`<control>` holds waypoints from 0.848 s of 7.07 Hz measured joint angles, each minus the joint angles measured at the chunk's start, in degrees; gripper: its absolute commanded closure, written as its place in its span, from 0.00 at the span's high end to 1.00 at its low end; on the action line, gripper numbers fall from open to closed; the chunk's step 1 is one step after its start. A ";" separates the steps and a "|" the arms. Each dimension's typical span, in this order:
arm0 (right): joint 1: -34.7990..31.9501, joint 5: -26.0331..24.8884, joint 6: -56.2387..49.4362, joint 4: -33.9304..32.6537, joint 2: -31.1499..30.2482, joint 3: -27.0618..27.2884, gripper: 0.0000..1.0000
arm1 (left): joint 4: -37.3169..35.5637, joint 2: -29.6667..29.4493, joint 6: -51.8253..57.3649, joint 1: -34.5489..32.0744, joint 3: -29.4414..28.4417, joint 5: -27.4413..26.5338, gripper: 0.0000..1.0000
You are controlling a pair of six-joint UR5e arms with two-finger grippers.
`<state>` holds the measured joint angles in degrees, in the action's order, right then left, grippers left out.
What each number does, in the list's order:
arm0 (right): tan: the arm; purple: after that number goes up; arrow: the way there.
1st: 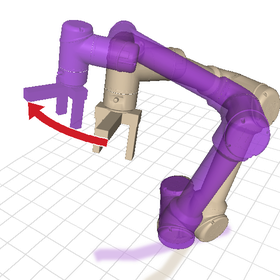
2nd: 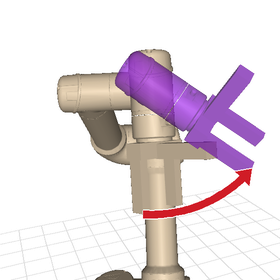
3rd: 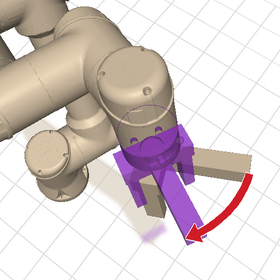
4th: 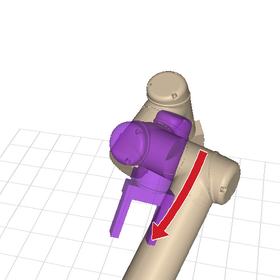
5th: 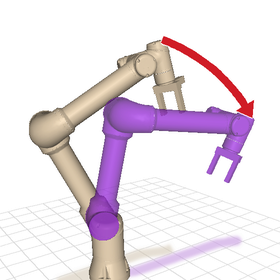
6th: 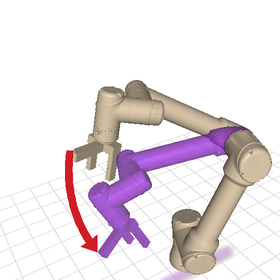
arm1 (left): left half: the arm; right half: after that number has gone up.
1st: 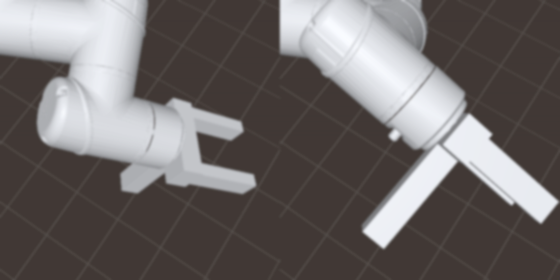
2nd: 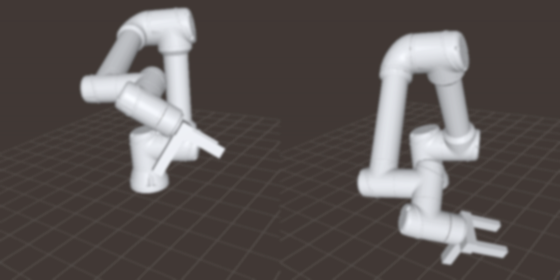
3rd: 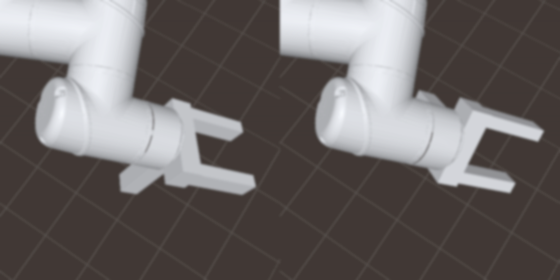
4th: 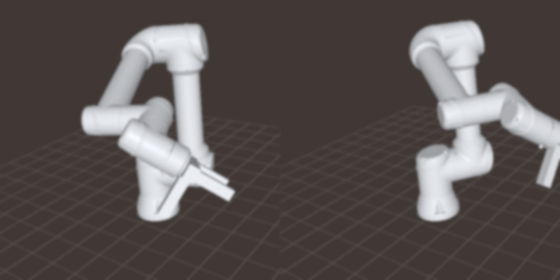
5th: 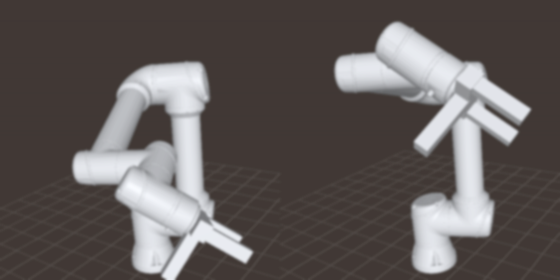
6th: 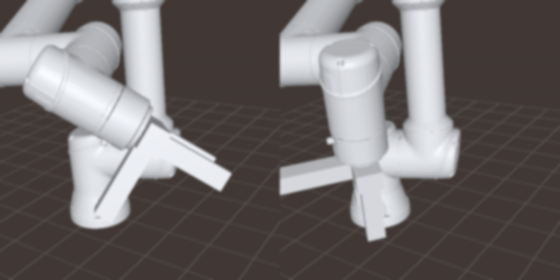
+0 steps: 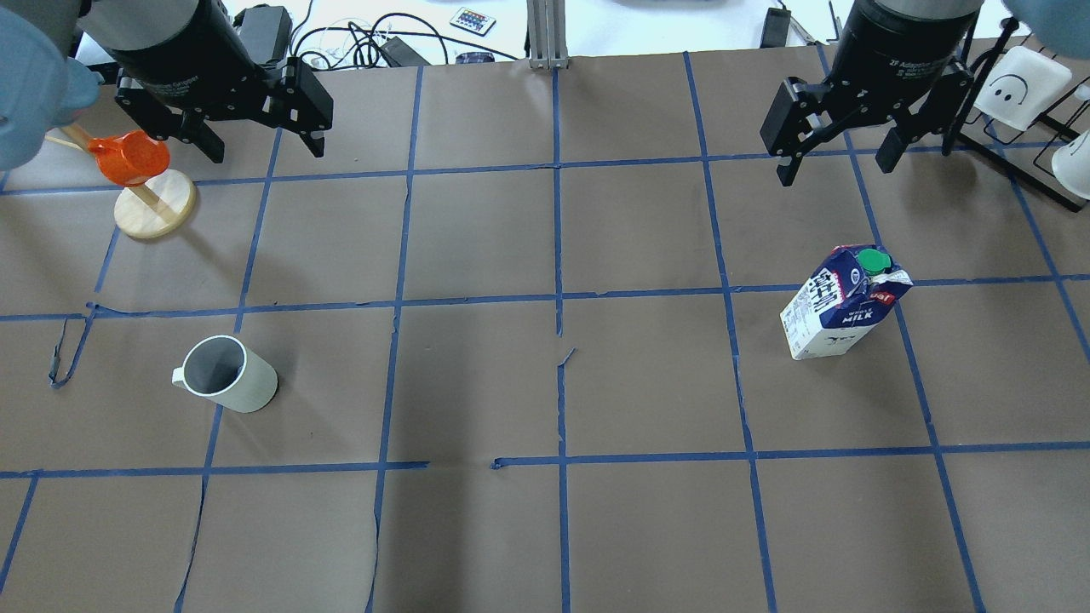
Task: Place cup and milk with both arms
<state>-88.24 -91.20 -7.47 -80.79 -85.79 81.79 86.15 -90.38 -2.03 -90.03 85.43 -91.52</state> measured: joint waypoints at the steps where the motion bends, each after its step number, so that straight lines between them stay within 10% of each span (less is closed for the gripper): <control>1: 0.00 0.01 0.00 -0.04 0.00 0.02 1.00 | 0.00 0.10 0.00 -0.01 0.21 -0.03 1.00; 6: 0.00 -0.24 0.07 -0.13 0.04 0.03 1.00 | -0.06 0.46 2.07 0.98 1.76 -0.06 1.00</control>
<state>-88.24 -91.44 -7.40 -80.92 -85.74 81.83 86.09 -89.91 0.04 -89.05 87.19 -91.59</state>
